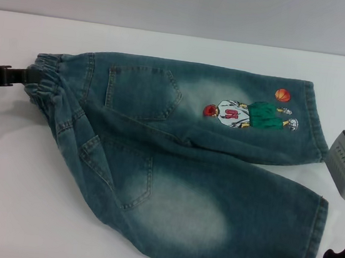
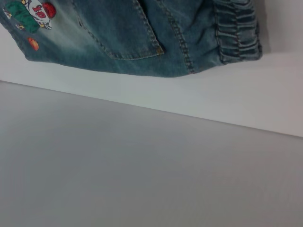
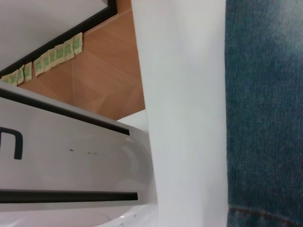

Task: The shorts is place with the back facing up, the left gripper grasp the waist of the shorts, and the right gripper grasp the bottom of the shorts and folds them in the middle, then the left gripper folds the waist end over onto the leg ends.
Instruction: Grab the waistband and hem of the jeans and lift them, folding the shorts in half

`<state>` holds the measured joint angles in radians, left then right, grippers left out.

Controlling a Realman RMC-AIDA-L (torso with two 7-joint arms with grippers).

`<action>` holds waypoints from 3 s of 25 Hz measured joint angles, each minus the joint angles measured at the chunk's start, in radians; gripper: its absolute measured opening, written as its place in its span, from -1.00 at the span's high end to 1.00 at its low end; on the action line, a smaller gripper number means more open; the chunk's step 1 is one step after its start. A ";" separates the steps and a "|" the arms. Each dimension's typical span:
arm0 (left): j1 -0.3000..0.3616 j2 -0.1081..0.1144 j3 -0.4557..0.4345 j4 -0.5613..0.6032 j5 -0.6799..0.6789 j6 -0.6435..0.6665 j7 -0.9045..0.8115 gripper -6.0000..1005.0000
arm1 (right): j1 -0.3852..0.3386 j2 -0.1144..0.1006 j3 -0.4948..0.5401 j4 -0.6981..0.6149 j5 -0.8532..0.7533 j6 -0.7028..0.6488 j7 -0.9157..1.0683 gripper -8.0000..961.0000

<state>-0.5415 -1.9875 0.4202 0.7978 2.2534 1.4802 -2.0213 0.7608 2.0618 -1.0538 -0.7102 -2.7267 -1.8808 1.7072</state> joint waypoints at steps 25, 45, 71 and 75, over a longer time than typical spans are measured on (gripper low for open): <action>0.000 0.005 0.000 -0.002 0.006 0.000 0.006 0.90 | 0.014 0.001 0.001 -0.041 0.019 -0.024 0.005 -0.32; 0.000 0.006 0.000 -0.001 0.008 -0.007 0.006 0.90 | 0.024 0.000 0.001 -0.043 0.009 -0.021 0.022 -0.33; -0.003 0.001 0.000 -0.003 0.008 -0.013 0.012 0.90 | 0.043 0.012 -0.047 -0.028 0.041 0.009 0.016 -0.29; -0.003 -0.001 0.000 -0.003 0.008 -0.015 0.012 0.90 | 0.048 0.012 -0.058 -0.027 0.048 0.020 0.016 -0.24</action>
<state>-0.5446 -1.9886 0.4202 0.7945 2.2610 1.4655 -2.0094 0.8083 2.0738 -1.1120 -0.7368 -2.6792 -1.8612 1.7231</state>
